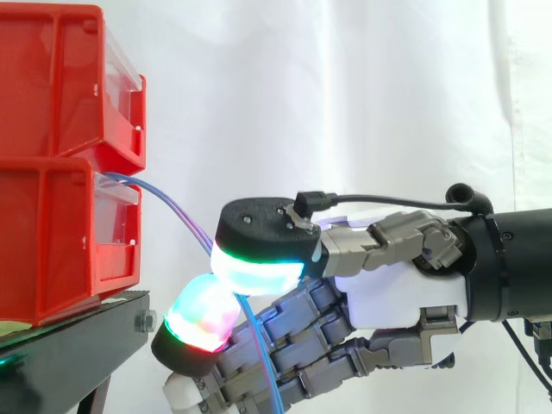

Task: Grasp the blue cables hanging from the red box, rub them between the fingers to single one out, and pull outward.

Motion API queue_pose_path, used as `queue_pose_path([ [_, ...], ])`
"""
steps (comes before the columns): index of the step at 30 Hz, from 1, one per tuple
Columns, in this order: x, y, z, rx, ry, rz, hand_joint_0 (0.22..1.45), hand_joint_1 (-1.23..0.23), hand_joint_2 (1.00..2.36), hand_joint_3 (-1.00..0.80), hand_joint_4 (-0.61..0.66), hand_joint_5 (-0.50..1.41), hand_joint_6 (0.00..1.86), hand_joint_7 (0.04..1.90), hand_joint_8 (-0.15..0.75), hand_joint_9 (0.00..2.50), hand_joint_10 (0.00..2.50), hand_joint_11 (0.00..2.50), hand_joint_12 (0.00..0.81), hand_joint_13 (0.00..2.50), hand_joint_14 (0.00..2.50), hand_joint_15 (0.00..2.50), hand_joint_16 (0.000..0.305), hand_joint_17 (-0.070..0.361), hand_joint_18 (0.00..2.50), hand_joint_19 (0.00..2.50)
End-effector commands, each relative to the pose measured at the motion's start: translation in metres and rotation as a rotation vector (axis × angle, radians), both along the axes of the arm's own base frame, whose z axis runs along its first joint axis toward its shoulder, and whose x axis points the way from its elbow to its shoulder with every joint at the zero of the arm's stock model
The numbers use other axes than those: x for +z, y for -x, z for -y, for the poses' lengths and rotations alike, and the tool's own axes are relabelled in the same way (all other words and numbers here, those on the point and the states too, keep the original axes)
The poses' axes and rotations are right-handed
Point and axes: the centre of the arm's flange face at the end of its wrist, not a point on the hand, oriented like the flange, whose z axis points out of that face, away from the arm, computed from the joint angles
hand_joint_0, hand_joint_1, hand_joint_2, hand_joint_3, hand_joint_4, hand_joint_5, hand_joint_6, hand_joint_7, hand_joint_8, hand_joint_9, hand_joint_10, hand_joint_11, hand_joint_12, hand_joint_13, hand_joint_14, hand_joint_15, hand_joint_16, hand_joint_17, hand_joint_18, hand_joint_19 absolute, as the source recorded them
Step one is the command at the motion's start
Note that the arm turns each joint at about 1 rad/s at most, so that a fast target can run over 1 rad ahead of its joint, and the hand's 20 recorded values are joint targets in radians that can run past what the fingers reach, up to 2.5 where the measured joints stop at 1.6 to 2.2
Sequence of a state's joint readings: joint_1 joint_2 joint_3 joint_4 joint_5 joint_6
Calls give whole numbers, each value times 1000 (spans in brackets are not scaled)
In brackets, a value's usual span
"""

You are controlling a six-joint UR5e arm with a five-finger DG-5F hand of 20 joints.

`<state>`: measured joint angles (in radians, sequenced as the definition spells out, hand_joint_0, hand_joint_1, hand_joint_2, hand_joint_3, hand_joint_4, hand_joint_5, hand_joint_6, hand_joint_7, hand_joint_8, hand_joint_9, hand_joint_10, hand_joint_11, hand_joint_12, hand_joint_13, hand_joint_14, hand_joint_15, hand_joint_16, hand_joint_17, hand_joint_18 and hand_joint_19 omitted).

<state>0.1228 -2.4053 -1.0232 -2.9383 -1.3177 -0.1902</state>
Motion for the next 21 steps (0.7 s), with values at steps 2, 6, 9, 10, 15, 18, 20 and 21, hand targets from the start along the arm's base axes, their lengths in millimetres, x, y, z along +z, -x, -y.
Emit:
queue_pose_path([
  [2,12,5,1,0,4,-30,643,-772,1010,-350,201,-181,883,891,311,615,4,144,375,377,5,143,45,100,298,122],
  [6,21,8,1,0,7,-35,661,-799,1009,-373,194,-183,892,892,313,620,4,156,377,391,5,152,45,101,344,121],
  [9,26,11,1,1,18,-50,670,-803,1006,-406,201,-184,896,872,310,627,5,172,382,411,5,159,45,101,358,126],
  [10,27,12,2,1,20,-53,670,-807,1005,-413,208,-184,898,863,309,632,5,179,382,414,6,163,45,101,363,129],
  [15,31,14,2,2,22,-56,620,-798,1000,-500,236,-180,890,838,313,670,5,196,380,440,6,182,45,100,376,156],
  [18,31,14,3,0,17,-54,574,-740,1000,-500,224,-171,863,875,323,692,5,192,386,459,6,190,45,101,390,175],
  [20,31,14,3,0,17,-54,560,-708,1000,-500,220,-166,853,882,328,708,5,195,389,472,7,196,45,102,394,179],
  [21,32,14,3,0,17,-52,553,-676,1000,-500,218,-163,844,885,329,719,5,192,393,493,7,208,45,102,401,187],
])
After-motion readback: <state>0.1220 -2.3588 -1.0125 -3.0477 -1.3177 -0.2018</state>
